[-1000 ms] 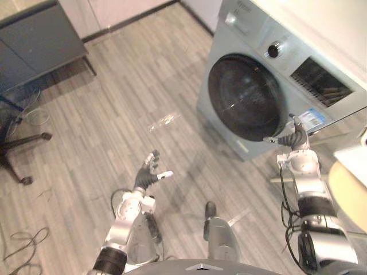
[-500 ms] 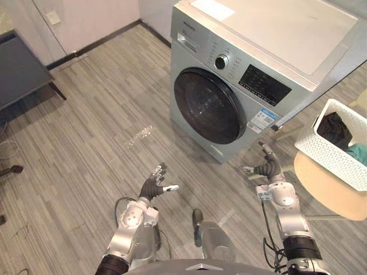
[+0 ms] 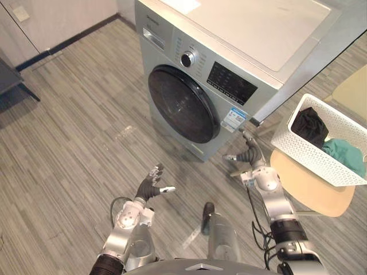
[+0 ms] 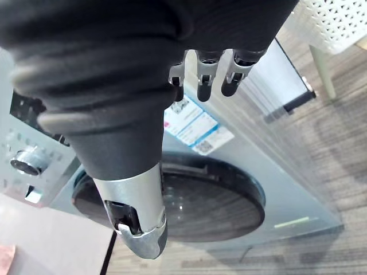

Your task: Pick up the laundry basket with both hands and put the clothes into the washing machine.

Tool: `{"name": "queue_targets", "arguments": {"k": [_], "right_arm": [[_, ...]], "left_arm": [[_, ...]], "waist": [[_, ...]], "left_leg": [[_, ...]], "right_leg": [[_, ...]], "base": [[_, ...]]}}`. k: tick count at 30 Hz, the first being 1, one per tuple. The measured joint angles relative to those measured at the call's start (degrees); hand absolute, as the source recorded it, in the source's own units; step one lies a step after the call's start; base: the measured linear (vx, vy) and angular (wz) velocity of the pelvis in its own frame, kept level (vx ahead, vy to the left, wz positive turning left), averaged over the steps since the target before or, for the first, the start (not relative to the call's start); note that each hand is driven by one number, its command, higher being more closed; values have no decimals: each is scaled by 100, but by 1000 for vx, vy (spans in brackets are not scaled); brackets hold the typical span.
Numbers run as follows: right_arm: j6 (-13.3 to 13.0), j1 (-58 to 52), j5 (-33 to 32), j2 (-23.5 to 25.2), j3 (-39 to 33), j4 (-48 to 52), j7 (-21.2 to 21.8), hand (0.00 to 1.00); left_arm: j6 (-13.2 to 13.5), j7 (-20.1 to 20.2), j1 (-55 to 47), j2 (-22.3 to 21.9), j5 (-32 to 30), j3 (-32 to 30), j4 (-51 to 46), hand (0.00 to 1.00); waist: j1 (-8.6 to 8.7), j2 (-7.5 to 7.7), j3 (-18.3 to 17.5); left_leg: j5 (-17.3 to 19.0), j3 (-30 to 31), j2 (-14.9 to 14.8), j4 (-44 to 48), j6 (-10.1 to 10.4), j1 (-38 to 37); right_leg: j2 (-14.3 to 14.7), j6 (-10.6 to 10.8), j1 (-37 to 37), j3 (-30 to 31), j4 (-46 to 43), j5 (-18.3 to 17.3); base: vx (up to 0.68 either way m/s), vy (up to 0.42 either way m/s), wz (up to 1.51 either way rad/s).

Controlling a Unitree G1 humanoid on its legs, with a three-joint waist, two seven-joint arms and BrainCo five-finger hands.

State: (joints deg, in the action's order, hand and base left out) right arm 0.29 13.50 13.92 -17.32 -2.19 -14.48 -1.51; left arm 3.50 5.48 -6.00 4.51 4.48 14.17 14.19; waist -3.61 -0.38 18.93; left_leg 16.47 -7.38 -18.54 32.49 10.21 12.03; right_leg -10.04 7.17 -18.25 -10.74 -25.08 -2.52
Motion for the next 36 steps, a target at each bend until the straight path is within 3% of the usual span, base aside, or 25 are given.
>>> {"name": "queue_targets", "arguments": {"k": [4, 8, 11, 17, 24, 27, 29, 30, 32, 33, 36], "right_arm": [[-5, 848, -16, -323, 1, -317, -183, 0], [2, 2235, -274, -766, 25, -1174, -437, 0], [-8, 2883, -573, -810, 163, -1584, -584, 0], [-3, 3565, -1045, -824, 261, -2177, -796, 0], [5, 4421, -1250, -1317, 403, -2950, -988, 0], [9, 5228, -1690, -1804, 770, -3871, -733, 0], [66, 5553, -2447, -2376, 1427, -4274, -41, 0], [76, 5559, -2511, -2439, 1508, -4269, 24, 0], [189, 5563, -3101, -2991, 2083, -4199, 750, 0], [239, 5563, -3251, -3112, 2244, -4132, 862, 0], [290, 5557, -4483, -3435, 2895, -3515, 1496, 0]], "left_arm": [[25, -35, 143, -55, 178, 125, -17, 0], [26, -111, 369, -57, 393, 244, -91, 0], [31, -164, 481, -57, 514, 255, -109, 0], [122, -359, 812, -72, 557, 299, -14, 0], [178, -640, 1035, -123, 894, 157, 22, 0], [191, -657, 1191, -174, 1013, 119, 6, 0], [190, -644, 1151, -322, 1062, -62, -74, 0], [190, -645, 1132, -327, 1064, -74, -105, 0], [185, -515, 960, -335, 1064, -121, -480, 0], [185, -489, 928, -338, 1064, -124, -531, 0], [184, -268, 822, -353, 1045, -166, -636, 0]], "waist": [[-52, -35, 276], [-160, -75, 607], [-245, -120, 721], [-379, -180, 866], [-418, -245, 989], [-464, -343, 1068], [-543, -367, 1089], [-542, -367, 1089], [-553, -363, 1091], [-562, -363, 1092], [-543, -357, 1095]], "left_leg": [[-318, 443, 106, -373, 102, 345], [-825, 607, 361, -794, 32, 786], [-988, 734, 446, -869, 9, 1041], [-1133, 904, 573, -861, -23, 1427], [-1197, 911, 608, -768, -50, 1756], [-1293, 953, 649, -777, -92, 1998], [-1374, 1028, 687, -820, -104, 2153], [-1382, 1048, 687, -819, -103, 2180], [-1433, 1182, 684, -833, -97, 2322], [-1458, 1188, 684, -855, -86, 2330], [-1505, 1182, 680, -955, -83, 2307]], "right_leg": [[-59, -119, -136, -425, 72, 39], [-201, -155, -421, -594, 448, 427], [-255, -151, -510, -732, 633, 599], [-346, -132, -677, -872, 783, 776], [-345, -150, -888, -874, 956, 977], [-340, -167, -1008, -904, 1151, 1146], [-357, -169, -1086, -988, 1223, 1211], [-357, -170, -1090, -1018, 1227, 1212], [-355, -171, -1100, -1171, 1233, 1213], [-356, -171, -1100, -1186, 1236, 1213], [-357, -171, -1100, -1203, 1248, 1212]], "base": [[-102, -120, 45], [-126, -5, 34], [-102, 26, 22], [-30, 27, 18], [-16, 4, -1], [-47, 10, 6], [-45, -1, 14], [-19, -9, 23], [5, -11, 26], [18, -11, 16], [39, -10, 3]]}}
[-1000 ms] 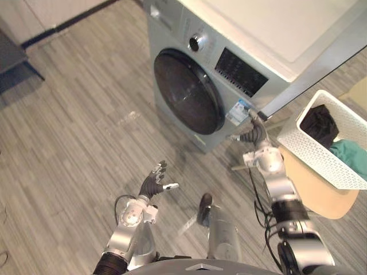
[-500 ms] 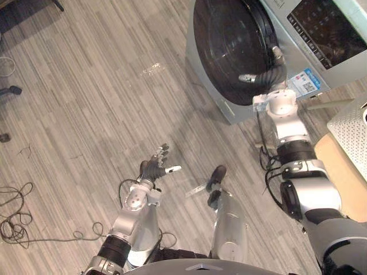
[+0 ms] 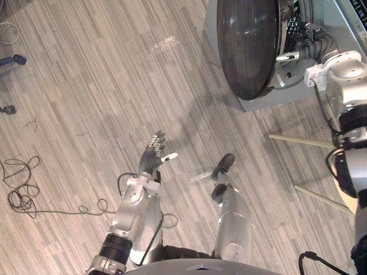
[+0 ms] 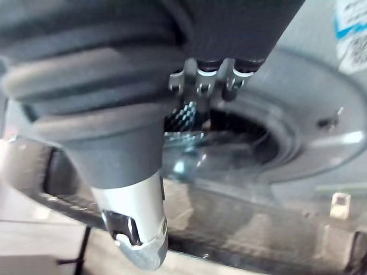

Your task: Pick up the laundry basket with both hands and put the clothes into the washing machine.

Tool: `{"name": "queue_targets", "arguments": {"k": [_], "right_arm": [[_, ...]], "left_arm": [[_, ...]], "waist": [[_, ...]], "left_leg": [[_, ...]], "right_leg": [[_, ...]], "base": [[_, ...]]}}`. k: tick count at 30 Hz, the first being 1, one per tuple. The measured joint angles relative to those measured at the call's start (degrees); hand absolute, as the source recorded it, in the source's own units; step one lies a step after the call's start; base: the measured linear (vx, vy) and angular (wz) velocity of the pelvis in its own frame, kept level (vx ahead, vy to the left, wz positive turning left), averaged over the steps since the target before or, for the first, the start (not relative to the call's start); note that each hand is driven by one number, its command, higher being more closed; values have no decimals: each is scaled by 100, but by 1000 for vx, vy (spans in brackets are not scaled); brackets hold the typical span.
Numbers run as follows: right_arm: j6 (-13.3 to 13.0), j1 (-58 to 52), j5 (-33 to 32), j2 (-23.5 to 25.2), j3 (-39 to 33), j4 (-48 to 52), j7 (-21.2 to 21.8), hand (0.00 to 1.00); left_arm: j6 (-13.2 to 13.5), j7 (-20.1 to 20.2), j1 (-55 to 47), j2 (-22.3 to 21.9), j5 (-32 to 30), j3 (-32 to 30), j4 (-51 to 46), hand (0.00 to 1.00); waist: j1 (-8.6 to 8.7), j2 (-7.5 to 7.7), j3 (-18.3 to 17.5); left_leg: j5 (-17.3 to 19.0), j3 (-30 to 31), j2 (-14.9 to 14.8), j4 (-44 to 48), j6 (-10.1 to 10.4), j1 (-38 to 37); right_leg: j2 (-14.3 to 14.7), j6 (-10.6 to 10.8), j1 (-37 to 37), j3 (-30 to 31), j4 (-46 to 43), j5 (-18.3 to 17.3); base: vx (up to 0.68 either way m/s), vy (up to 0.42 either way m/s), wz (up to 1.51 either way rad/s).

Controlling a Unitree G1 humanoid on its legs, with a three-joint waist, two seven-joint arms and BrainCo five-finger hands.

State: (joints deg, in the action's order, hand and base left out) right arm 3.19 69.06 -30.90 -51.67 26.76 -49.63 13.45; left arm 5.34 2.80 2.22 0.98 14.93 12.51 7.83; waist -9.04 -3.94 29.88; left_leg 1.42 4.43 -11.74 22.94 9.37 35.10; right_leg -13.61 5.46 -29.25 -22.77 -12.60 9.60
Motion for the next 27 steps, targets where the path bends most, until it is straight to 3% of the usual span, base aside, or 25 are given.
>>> {"name": "queue_targets", "arguments": {"k": [4, 7, 9, 11, 15, 17, 20, 22, 25, 27], "right_arm": [[-65, -416, -1107, -11, 236, 655, 272, 0], [-113, -1180, -1190, 59, 110, 992, 268, 0], [-213, -1977, -1194, 385, -353, 1168, 268, 0], [-297, -3077, -1191, 1128, -1106, 1166, 250, 0], [-387, -4240, -1138, 2376, -1726, 1019, 109, 0], [-599, -4846, -948, 3230, -2179, 947, -98, 0], [-783, -5302, -689, 3940, -2393, 699, -313, 0], [-892, -5815, -498, 4416, -2453, 683, -460, 0], [-926, -6309, -246, 4646, -2470, 597, -550, 0], [-920, -6447, -9, 4698, -2397, 475, -620, 0]], "left_arm": [[3, 87, 73, -19, -5, -20, -10, 0], [9, 15, 219, -36, -52, -173, -19, 0], [35, -147, 403, -46, -134, -388, -50, 0], [60, -470, 673, -19, -385, -705, -313, 0], [263, -927, 945, 186, -953, -848, -1129, 0], [397, -1068, 1111, 300, -1195, -652, -1657, 0], [546, -1130, 1318, 449, -1287, -219, -2070, 0], [659, -1024, 1599, 641, -1233, 403, -2270, 0], [692, -796, 1872, 708, -838, 1169, -2295, 0], [680, -481, 2202, 680, -279, 1960, -2212, 0]], "waist": [[-6, 22, 9], [-14, 27, 6], [-2, 31, 4], [22, 34, 4], [143, 44, 2], [226, 99, -22], [315, 232, -90], [423, 361, -154], [502, 456, -210], [655, 556, -322]], "left_leg": [[-156, -4, -11, -221, 46, -151], [-209, -6, -15, -324, 56, -330], [-207, 2, -14, -336, 54, -443], [-171, 42, -3, -421, -3, -624], [-181, 144, 55, -530, -15, -985], [-179, 196, 112, -590, -13, -1278], [-154, 194, 134, -608, -4, -1518], [-110, 182, 141, -603, -1, -1703], [-4, 15, 131, -607, 20, -1945], [51, -185, 107, -610, 2, -2028]], "right_leg": [[6, -9, 61, -30, 3, 5], [6, -11, 209, -42, 2, -20], [5, -14, 334, -62, -13, -68], [-12, -21, 506, -108, -86, -204], [-119, 42, 780, -187, -363, -457], [-214, 83, 1048, -267, -508, -604], [-232, 105, 1294, -283, -479, -631], [-225, 122, 1527, -283, -388, -635], [-179, 157, 1703, -116, -179, -608], [-100, 219, 1729, 106, 75, -524]], "base": [[56, -22, 6], [48, -15, 6], [21, -9, 8], [-8, -13, 13], [3, -13, 21], [12, 0, 22], [11, 14, 8], [18, 31, 1], [-2, 37, -20], [-7, 50, -46]]}}
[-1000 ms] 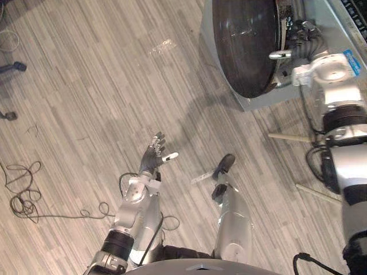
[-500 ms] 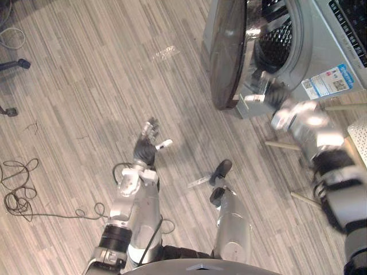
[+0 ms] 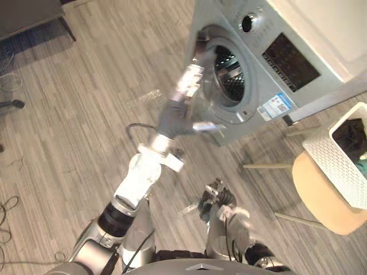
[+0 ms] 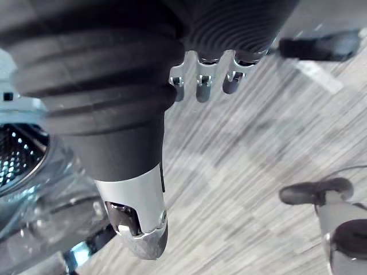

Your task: Pick up the laundry basket with both hands and put the clothes into the washing machine.

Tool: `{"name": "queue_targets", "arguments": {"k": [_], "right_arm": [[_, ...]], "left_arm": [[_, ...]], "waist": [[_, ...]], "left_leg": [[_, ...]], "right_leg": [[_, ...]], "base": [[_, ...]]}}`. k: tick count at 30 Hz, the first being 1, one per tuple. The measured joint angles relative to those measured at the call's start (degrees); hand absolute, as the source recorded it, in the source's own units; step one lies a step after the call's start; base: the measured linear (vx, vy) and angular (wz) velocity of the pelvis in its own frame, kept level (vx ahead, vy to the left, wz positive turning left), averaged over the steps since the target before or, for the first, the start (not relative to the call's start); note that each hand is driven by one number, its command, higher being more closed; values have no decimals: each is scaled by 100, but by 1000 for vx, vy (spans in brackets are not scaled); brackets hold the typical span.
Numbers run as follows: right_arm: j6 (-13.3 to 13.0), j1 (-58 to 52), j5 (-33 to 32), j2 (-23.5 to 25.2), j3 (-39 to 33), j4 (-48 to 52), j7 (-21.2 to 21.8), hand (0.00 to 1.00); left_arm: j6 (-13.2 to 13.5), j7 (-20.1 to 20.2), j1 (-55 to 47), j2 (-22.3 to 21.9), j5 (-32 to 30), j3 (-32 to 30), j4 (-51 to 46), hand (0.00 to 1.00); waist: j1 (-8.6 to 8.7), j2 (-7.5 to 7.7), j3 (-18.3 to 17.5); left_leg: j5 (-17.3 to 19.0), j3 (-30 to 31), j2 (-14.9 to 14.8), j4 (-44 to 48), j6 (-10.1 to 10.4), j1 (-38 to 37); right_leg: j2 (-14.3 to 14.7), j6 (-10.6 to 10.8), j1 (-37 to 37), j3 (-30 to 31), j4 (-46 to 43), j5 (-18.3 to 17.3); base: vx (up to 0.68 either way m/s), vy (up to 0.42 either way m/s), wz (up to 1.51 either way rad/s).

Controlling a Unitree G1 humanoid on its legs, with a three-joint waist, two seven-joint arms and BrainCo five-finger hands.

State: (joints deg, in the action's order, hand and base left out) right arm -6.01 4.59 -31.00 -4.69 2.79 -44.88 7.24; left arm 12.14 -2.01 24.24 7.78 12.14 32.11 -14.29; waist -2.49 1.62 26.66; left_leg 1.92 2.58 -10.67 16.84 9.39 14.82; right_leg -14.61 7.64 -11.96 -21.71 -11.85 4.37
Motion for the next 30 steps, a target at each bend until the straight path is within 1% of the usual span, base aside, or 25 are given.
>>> {"name": "queue_targets", "arguments": {"k": [2, 3, 4, 6, 7, 9, 10, 11, 12, 14, 15, 16, 17, 18, 19, 20, 21, 22, 23, 24, 25, 27, 29, 30], "right_arm": [[8, 9, 149, -2, 125, -107, -7, 0], [42, 6, 279, -6, 177, -124, -5, 0], [119, 10, 439, -14, 267, -108, -7, 0], [141, 27, 449, -36, 406, -66, -3, 0], [157, 48, 447, -45, 479, 10, -9, 0], [201, 109, 442, -56, 597, 117, -27, 0], [228, 231, 419, -48, 673, 143, -47, 0], [229, 314, 363, -51, 771, 193, -124, 0], [232, 336, 332, -45, 790, 241, -170, 0], [228, 349, 139, -44, 864, 399, -283, 0], [226, 346, 106, -46, 884, 422, -286, 0], [216, 346, 94, -46, 887, 511, -302, 0], [186, 346, 85, -34, 887, 668, -334, 0], [162, 345, 66, -23, 893, 762, -372, 0], [109, 299, -54, -3, 897, 1010, -418, 0], [68, 227, -92, 19, 897, 1273, -424, 0], [39, 190, -131, 21, 895, 1409, -435, 0], [-22, 66, -136, 45, 899, 1772, -470, 0], [-53, -28, -137, 78, 896, 1951, -477, 0], [-157, -200, -136, 113, 906, 2268, -482, 0], [-193, -331, -136, 129, 926, 2498, -485, 0], [-229, -405, -136, 141, 966, 2641, -492, 0], [-304, -482, -161, 192, 1002, 2871, -522, 0], [-313, -488, -178, 193, 1002, 2894, -522, 0]], "left_arm": [[-63, 203, 413, -145, 300, 499, 412, 0], [-150, 314, 669, -302, 503, 727, 754, 0], [-255, 398, 953, -564, 713, 991, 1234, 0], [-401, 478, 1366, -1016, 1043, 1335, 2104, 0], [-464, 488, 1514, -1263, 1221, 1385, 2524, 0], [-477, 462, 1748, -1540, 1460, 1324, 3089, 0], [-482, 419, 2029, -1514, 1663, 1246, 3523, 0], [-525, 334, 2307, -1513, 1811, 995, 4049, 0], [-543, 281, 2417, -1511, 1859, 787, 4285, 0], [-598, 4, 2885, -1503, 2028, -147, 5199, 0], [-609, -38, 3057, -1503, 2029, -341, 5433, 0], [-648, -115, 3467, -1471, 2017, -664, 5840, 0], [-665, -148, 3939, -1297, 2011, -826, 6149, 0], [-671, -144, 4163, -1177, 1989, -844, 6273, 0], [-705, -151, 4512, -962, 1766, -938, 6347, 0], [-706, -153, 4802, -725, 1614, -998, 6393, 0], [-723, -161, 4926, -610, 1472, -1028, 6414, 0], [-739, -189, 5138, -390, 1299, -1158, 6426, 0], [-738, -215, 5218, -302, 1246, -1221, 6426, 0], [-738, -283, 5372, -102, 1110, -1295, 6427, 0], [-739, -303, 5494, 66, 1049, -1354, 6429, 0], [-739, -388, 5561, 280, 874, -1359, 6436, 0], [-747, -437, 5544, 617, 591, -1403, 6448, 0], [-748, -443, 5544, 647, 566, -1403, 6449, 0]], "waist": [[73, 58, -76], [99, 95, -120], [153, 137, -146], [249, 154, -155], [281, 159, -155], [386, 169, -150], [493, 189, -151], [613, 199, -148], [655, 215, -138], [753, 287, -91], [754, 311, -79], [746, 376, -41], [752, 467, 5], [766, 509, 28], [785, 582, 66], [775, 621, 108], [769, 632, 123], [748, 631, 203], [735, 631, 203], [732, 631, 203], [744, 637, 207], [742, 644, 285], [746, 669, 359], [748, 669, 360]], "left_leg": [[26, -133, -27, 0, 1, -14], [39, -201, -32, 0, -6, -16], [51, -292, -33, 7, -10, -24], [72, -384, -28, 27, -6, -15], [87, -440, -36, 43, 8, 11], [85, -499, -62, 87, 34, 144], [84, -572, -92, 141, 35, 303], [87, -632, -92, 144, 39, 469], [82, -681, -91, 133, 31, 536], [24, -769, -107, 123, 13, 758], [4, -775, -117, 137, -7, 822], [-5, -787, -136, 211, -11, 954], [-6, -811, -171, 304, -10, 1133], [-6, -808, -190, 344, -10, 1238], [26, -809, -243, 494, 7, 1462], [95, -806, -299, 626, 2, 1671], [128, -807, -342, 732, 8, 1781], [252, -805, -474, 976, 19, 1996], [311, -802, -527, 1094, 19, 2133], [400, -794, -623, 1255, 11, 2388], [455, -801, -660, 1339, 16, 2610], [451, -816, -710, 1412, 3, 2745], [443, -931, -804, 1489, 13, 2902], [442, -941, -813, 1506, 14, 2927]], "right_leg": [[59, -4, 0, 120, 194, 67], [88, 5, -4, 196, 284, 139], [94, -19, -16, 255, 372, 209], [93, -24, -72, 370, 399, 314], [90, -60, -180, 432, 347, 347], [104, -66, -392, 521, 286, 378], [117, -68, -605, 569, 262, 433], [124, -59, -815, 637, 288, 483], [129, -74, -910, 680, 313, 516], [180, -33, -1159, 768, 492, 714], [197, -31, -1208, 785, 521, 753], [221, -54, -1322, 810, 552, 811], [244, -91, -1449, 822, 576, 884], [259, -90, -1512, 822, 602, 919], [295, -83, -1644, 822, 660, 975], [340, -68, -1770, 824, 705, 1003], [365, -72, -1833, 827, 708, 1014], [449, -78, -1931, 826, 721, 1042], [492, -79, -2022, 826, 721, 1055], [537, -76, -2205, 825, 720, 1070], [555, -82, -2379, 826, 727, 1086], [567, -116, -2486, 830, 719, 1116], [590, -138, -2656, 840, 669, 1134], [592, -138, -2680, 840, 665, 1134]], "base": [[-9, 37, -42], [-9, 35, -33], [-7, 38, -30], [0, 22, -24], [4, -2, -26], [0, -14, -27], [-8, -12, -32], [-11, -7, -33], [-5, 0, -36], [16, -2, -28], [30, -6, -12], [20, -9, -9], [14, -9, -7], [-13, -12, -7], [-29, -14, -11], [-37, -14, -14], [-43, -13, -20], [-25, -6, -21], [-40, -1, -26], [-25, 6, -20], [-28, 8, -14], [3, 14, -11], [32, 14, -13], [32, 4, -7]]}}
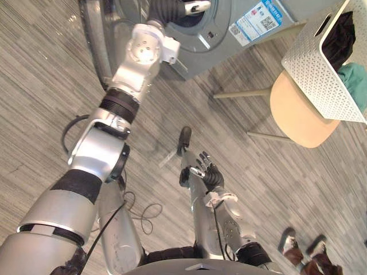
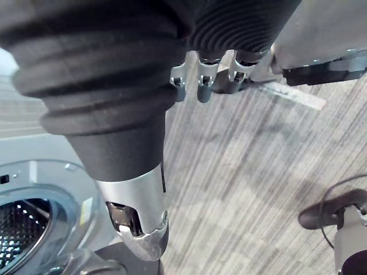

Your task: Pick up the laundry basket with both hands and put the clothes into the washing machine.

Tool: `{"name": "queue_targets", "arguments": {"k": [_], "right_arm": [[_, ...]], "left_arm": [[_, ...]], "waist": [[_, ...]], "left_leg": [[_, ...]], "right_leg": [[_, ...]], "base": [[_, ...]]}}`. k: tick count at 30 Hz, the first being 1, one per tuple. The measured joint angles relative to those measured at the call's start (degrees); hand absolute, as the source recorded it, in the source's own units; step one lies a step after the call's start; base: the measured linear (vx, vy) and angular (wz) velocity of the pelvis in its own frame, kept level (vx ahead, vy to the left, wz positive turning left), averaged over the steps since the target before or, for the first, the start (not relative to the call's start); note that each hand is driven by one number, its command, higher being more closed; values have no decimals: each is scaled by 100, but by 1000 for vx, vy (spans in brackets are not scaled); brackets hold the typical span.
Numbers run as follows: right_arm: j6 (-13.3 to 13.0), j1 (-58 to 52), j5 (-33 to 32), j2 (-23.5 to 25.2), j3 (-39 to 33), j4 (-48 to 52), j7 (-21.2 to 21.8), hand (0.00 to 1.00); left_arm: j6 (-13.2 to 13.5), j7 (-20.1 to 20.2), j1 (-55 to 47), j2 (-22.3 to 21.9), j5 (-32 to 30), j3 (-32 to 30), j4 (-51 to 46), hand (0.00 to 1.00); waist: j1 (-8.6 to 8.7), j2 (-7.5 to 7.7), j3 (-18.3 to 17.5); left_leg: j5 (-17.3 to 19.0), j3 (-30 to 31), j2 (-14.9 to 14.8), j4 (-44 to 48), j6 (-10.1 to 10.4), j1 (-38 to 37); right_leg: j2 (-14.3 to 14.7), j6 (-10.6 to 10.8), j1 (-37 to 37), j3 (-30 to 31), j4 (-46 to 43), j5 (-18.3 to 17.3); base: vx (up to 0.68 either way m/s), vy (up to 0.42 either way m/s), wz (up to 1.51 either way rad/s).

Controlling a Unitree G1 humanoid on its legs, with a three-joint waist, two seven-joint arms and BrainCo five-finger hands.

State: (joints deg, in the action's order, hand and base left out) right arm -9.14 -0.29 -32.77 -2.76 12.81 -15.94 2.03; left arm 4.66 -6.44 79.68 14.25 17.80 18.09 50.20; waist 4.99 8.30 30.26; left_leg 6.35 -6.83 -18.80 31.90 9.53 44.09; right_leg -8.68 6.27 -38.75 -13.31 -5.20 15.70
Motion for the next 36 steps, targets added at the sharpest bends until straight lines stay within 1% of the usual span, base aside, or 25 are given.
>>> {"name": "queue_targets", "arguments": {"k": [2, 4, 9, 12, 15, 18, 21, 25, 30, 33, 35, 36], "right_arm": [[-149, -67, -97, -3, -28, 234, -12, 0], [-203, -122, -100, 3, -24, 319, -13, 0], [-253, -219, -112, 0, -74, 395, -10, 0], [-334, -362, -134, 0, -89, 400, -7, 0], [-356, -546, -164, -10, -165, 398, -8, 0], [-370, -614, -164, -16, -180, 397, -10, 0], [-374, -614, -164, -15, -180, 393, -11, 0], [-376, -614, -160, -13, -183, 367, -116, 0], [-437, -631, -125, -13, -337, 249, -220, 0], [-442, -634, 166, -14, -473, 264, -382, 0], [-442, -635, 258, -13, -505, 274, -423, 0], [-442, -643, 443, -14, -522, 279, -543, 0]], "left_arm": [[0, -87, -4, 215, -193, 2, 16, 0], [-1, -97, -31, 319, -303, 2, 81, 0], [-5, -148, -92, 603, -913, 0, 211, 0], [-47, -328, -201, 776, -1247, -34, 228, 0], [-120, -551, -329, 863, -1464, -293, 231, 0], [-183, -733, -394, 1067, -1460, -485, 239, 0], [-183, -822, -450, 1247, -1446, -721, 240, 0], [-181, -838, -688, 1388, -1338, -971, 234, 0], [-167, -823, -1318, 1383, -1274, -1376, 106, 0], [-149, -815, -1828, 1365, -1234, -1446, -162, 0], [-130, -821, -2259, 1275, -1233, -1710, -458, 0], [-81, -835, -2723, 1135, -1212, -1826, -761, 0]], "waist": [[-11, 0, 40], [-4, -7, 43], [-18, -7, 43], [-11, -7, 43], [-16, -7, 43], [-11, -7, 43], [-31, -7, 43], [-102, -8, 43], [-133, -8, 43], [-168, -8, 43], [-185, -20, 50], [-216, -31, 57]], "left_leg": [[-4, -112, -19, 12, -3, 114], [-4, -128, -27, 26, -3, 139], [16, -256, -113, 97, -18, 231], [104, -300, -235, 125, -26, 269], [102, -314, -270, 106, -27, 268], [93, -332, -274, 91, -24, 256], [66, -355, -272, 85, -19, 245], [13, -433, -261, 28, -22, 136], [-43, -434, -232, -116, -16, -134], [-40, -452, -230, -112, -17, -273], [-41, -479, -229, -109, -17, -433], [-35, -586, -226, -115, -22, -659]], "right_leg": [[-10, 11, -152, 13, -23, -11], [-5, 27, -183, 14, -48, -36], [1, 4, -344, 50, -208, -129], [75, -15, -347, 40, -209, -142], [97, -17, -348, 32, -210, -142], [98, -17, -349, 37, -210, -141], [92, -17, -345, 41, -212, -141], [76, -17, -292, 65, -227, -142], [48, -54, -104, 27, -366, -282], [7, -58, -67, 43, -595, -410], [-2, -50, 42, 67, -669, -454], [-8, -51, 148, 134, -807, -555]], "base": [[43, 11, -5], [40, 12, -4], [8, 7, -5], [-38, -7, -6], [-11, -1, 0], [0, 0, 0], [0, 0, 0], [-2, 4, 1], [-12, 4, 9], [-11, 3, 3], [0, 0, 0], [22, 13, -6]]}}
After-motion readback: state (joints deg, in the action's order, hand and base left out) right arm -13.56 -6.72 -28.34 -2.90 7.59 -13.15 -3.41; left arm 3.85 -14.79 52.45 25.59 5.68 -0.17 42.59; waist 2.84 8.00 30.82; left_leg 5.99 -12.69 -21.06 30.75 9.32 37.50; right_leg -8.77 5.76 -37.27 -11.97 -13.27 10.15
